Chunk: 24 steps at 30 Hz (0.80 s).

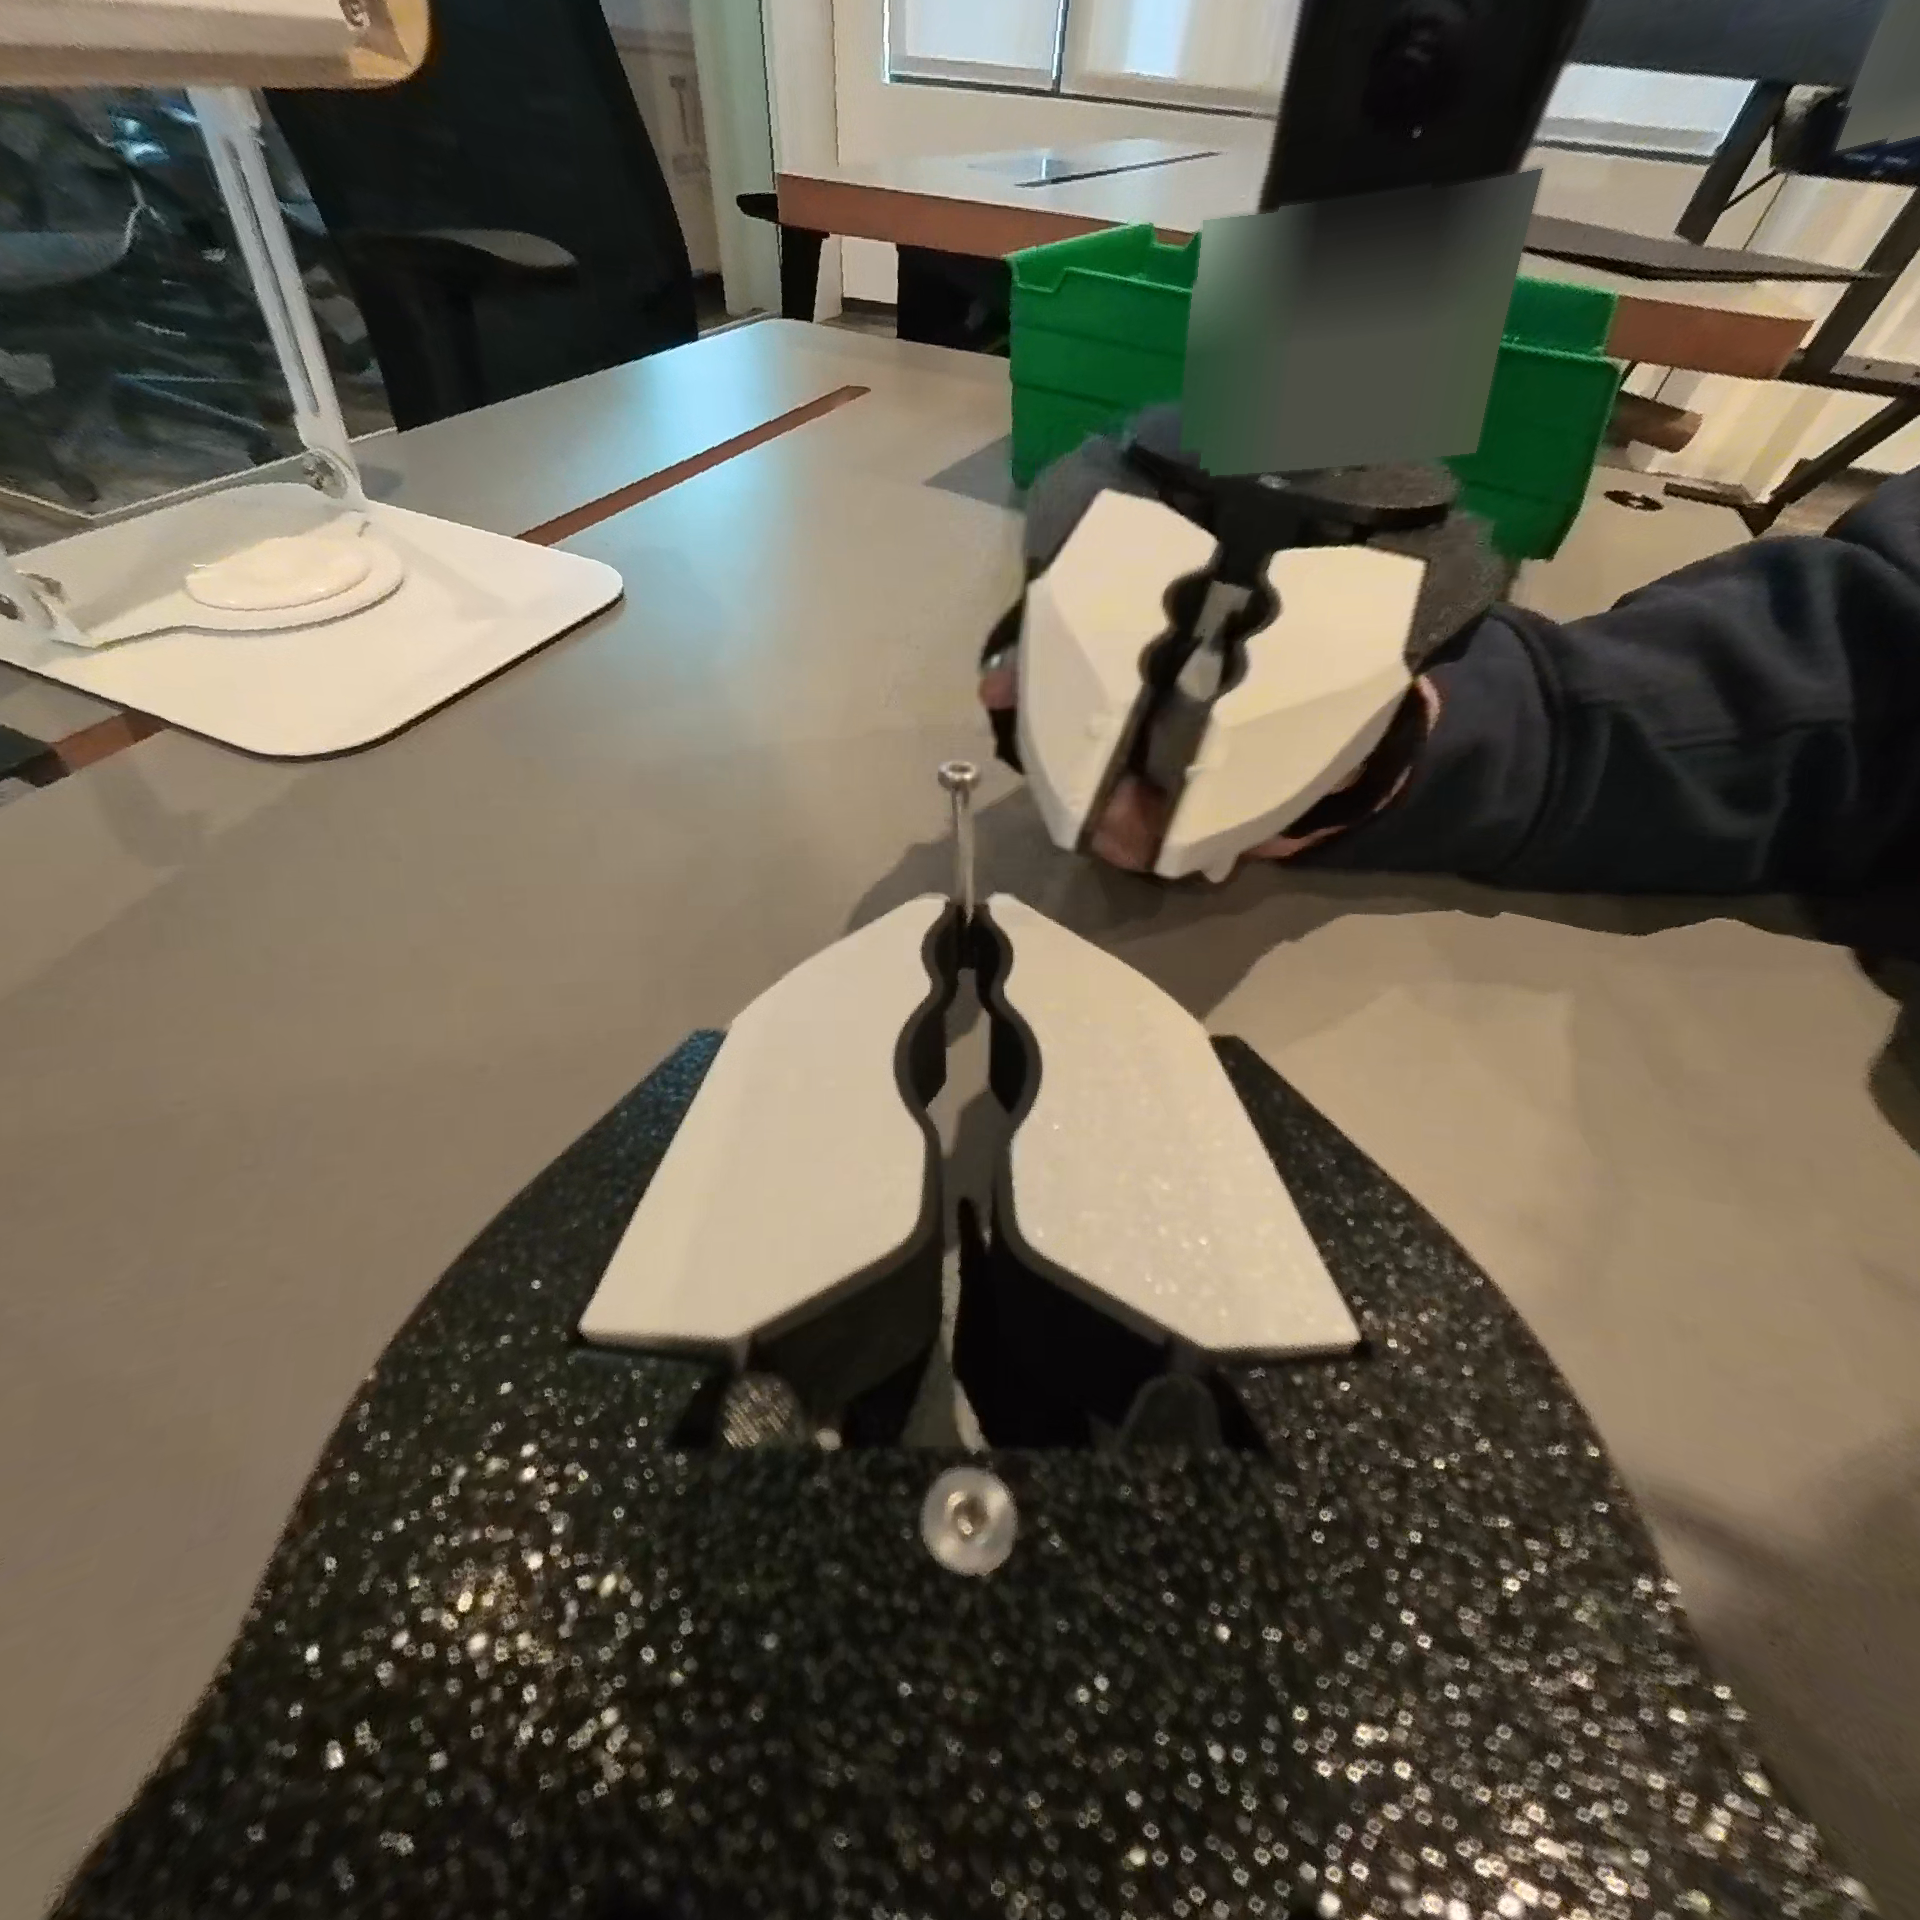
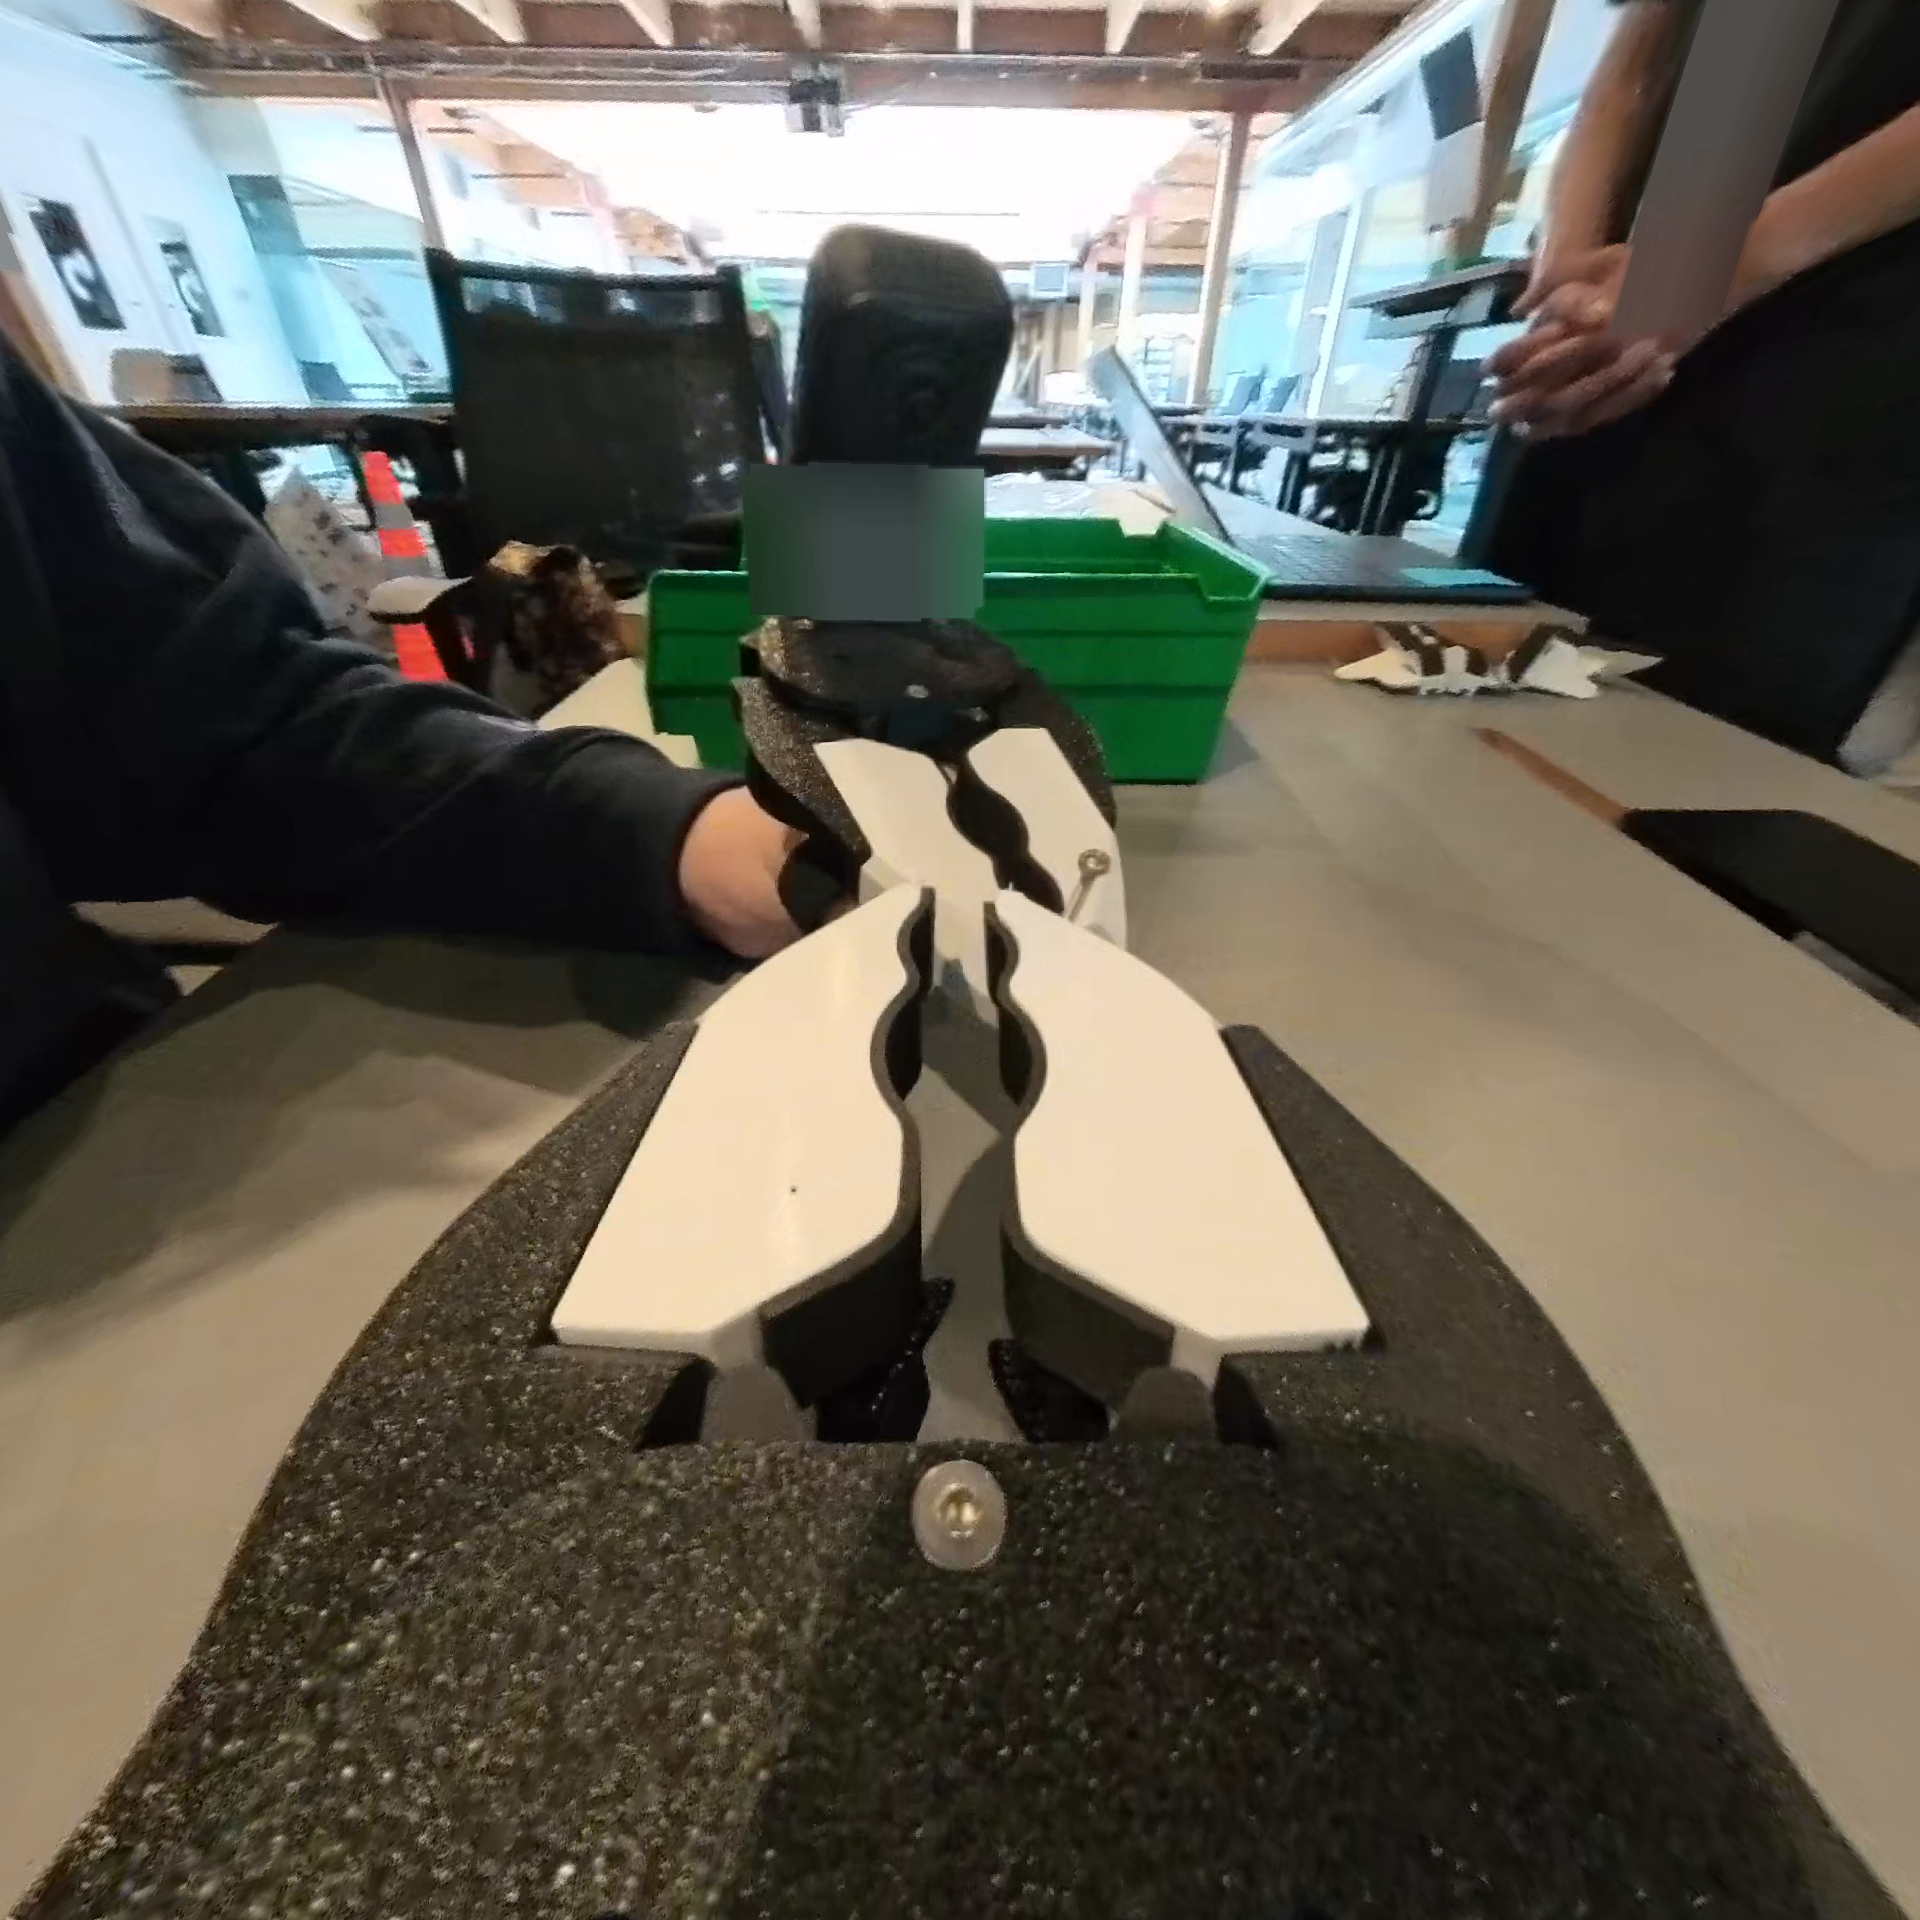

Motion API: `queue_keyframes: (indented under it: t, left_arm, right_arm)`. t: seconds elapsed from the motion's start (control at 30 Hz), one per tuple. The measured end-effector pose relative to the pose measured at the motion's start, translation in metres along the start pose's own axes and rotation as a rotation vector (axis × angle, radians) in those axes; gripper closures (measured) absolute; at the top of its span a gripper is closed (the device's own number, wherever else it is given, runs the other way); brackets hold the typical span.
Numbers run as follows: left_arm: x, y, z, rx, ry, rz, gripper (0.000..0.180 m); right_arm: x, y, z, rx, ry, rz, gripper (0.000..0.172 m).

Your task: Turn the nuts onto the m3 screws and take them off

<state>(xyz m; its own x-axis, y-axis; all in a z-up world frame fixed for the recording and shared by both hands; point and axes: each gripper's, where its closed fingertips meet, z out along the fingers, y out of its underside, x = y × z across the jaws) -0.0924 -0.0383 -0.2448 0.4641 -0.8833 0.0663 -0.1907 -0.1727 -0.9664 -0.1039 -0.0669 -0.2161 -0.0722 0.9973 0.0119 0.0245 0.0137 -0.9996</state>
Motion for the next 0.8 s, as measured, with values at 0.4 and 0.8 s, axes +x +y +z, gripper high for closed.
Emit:
queue_keyframes:
  t: [0.4, 0.8]
  left_arm:
    - [0.002, 0.002, 0.001, -0.014, 0.005, 0.015, 0.178]
    - [0.002, 0.002, 0.001, -0.014, 0.005, 0.013, 0.178]
  right_arm:
    - [0.009, -0.005, -0.004, 0.041, 0.068, -0.002, 0.156]
    - [0.015, -0.003, -0.002, 0.025, 0.099, -0.001, 0.145]
